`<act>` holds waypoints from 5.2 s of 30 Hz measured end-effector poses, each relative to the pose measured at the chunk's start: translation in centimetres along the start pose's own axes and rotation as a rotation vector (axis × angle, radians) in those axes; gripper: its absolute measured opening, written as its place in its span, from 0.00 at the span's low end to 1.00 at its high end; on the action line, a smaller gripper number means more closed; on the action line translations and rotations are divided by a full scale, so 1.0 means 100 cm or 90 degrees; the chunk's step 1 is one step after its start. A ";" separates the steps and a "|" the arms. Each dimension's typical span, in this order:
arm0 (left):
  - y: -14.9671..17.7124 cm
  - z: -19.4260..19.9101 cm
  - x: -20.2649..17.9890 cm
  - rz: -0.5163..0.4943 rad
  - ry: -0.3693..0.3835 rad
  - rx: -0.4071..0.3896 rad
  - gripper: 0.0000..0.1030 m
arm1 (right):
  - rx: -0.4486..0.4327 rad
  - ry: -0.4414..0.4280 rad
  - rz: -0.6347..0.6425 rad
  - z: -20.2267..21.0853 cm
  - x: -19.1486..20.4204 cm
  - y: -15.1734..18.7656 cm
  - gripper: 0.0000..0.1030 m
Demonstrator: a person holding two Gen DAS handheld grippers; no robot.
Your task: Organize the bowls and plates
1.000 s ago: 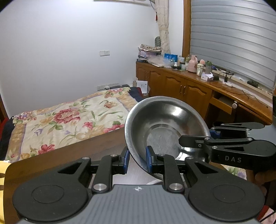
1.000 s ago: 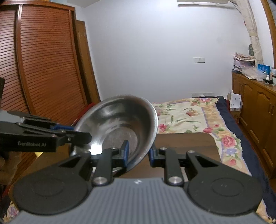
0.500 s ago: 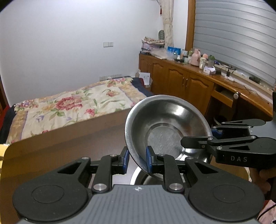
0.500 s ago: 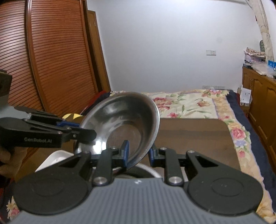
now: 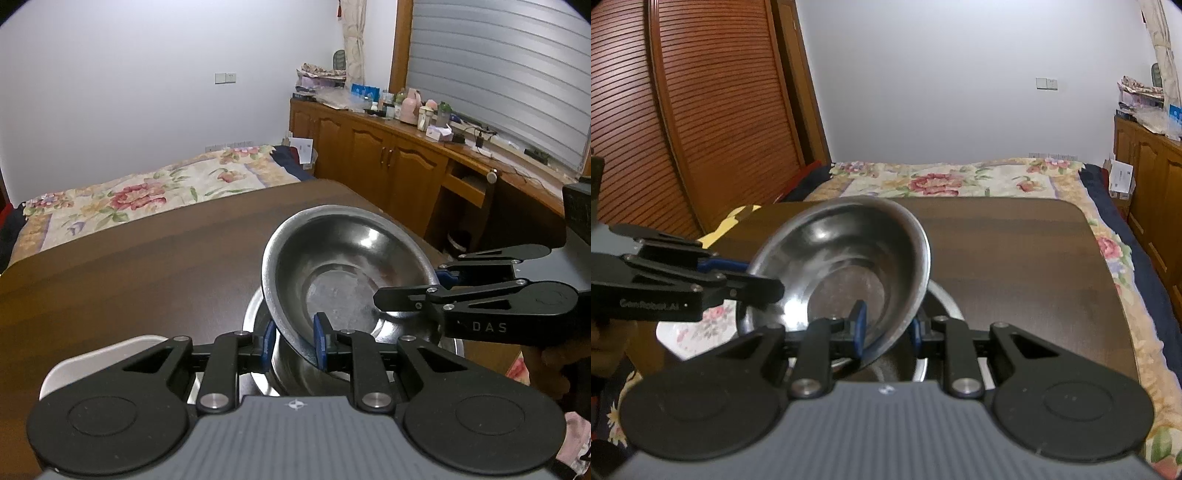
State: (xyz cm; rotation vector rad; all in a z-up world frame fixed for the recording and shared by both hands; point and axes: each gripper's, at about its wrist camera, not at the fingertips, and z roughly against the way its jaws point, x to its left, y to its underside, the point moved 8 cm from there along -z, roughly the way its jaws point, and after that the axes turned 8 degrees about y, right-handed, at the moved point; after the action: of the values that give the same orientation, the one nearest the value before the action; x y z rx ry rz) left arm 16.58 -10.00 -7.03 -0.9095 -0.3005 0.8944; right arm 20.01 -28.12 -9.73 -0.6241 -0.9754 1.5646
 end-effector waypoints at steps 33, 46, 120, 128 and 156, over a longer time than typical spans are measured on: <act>0.023 -0.018 -0.001 -0.011 -0.031 0.014 0.25 | -0.013 0.022 0.045 -0.005 0.002 0.013 0.25; 0.024 -0.018 0.001 -0.002 -0.036 0.013 0.24 | -0.028 0.024 0.029 -0.001 -0.005 0.007 0.25; 0.022 0.002 0.003 0.093 -0.108 -0.111 0.30 | -0.095 0.040 -0.027 -0.004 -0.010 0.011 0.36; 0.006 0.018 0.004 0.082 -0.104 -0.132 0.30 | -0.122 0.031 -0.030 0.007 -0.010 -0.005 0.36; 0.016 0.075 0.063 0.109 -0.167 -0.147 0.30 | -0.125 -0.031 0.039 -0.015 0.056 -0.033 0.36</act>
State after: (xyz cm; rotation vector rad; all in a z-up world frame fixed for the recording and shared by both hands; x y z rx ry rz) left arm 15.31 -0.46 -4.61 -1.0434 -0.5670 1.1571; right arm 21.72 -22.26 -7.04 -0.7608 -1.1649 1.5550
